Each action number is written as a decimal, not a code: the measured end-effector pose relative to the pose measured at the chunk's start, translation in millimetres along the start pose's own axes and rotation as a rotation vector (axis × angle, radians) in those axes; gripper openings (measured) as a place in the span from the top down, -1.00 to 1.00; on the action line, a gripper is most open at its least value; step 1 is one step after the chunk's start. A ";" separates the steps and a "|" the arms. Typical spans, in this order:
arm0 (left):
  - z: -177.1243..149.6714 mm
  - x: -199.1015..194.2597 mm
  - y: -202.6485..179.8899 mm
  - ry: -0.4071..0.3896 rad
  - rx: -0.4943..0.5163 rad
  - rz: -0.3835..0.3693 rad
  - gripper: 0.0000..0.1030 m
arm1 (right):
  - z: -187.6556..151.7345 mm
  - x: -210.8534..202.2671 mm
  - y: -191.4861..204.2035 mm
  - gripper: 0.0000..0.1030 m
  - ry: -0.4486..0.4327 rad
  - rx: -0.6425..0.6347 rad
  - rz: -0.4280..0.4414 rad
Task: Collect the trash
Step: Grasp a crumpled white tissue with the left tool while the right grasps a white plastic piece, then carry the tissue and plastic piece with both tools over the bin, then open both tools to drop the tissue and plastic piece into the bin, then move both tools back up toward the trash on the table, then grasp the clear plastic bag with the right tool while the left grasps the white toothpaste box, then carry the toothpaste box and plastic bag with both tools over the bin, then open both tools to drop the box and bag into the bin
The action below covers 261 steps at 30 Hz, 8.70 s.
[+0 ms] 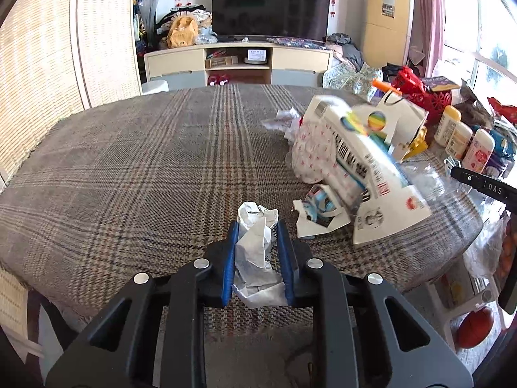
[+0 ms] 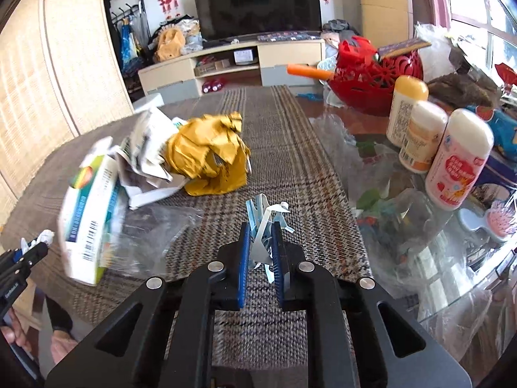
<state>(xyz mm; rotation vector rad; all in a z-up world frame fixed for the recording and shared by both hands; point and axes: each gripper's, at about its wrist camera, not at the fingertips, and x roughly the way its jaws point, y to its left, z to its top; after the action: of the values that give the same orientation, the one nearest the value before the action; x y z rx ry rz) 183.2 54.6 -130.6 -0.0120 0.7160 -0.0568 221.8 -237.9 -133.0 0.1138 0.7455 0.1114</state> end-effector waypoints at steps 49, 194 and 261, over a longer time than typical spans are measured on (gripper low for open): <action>-182.2 2.4 -94.9 0.409 -0.040 -0.203 0.57 | -182.2 -27.3 53.7 0.69 0.405 0.019 0.168; 44.4 67.7 -135.5 0.320 0.034 -0.032 0.02 | -19.1 -17.8 -52.0 0.49 0.146 0.142 0.226; -212.9 25.3 -92.5 0.532 -0.050 -0.294 -0.44 | -204.1 17.0 46.4 -0.26 0.580 0.131 0.235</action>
<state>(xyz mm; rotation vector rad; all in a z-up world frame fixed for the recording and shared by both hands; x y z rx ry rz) 58.2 -37.4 -305.0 -0.1553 1.2438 -0.3327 92.3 -176.8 -286.5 0.3024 1.3174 0.3285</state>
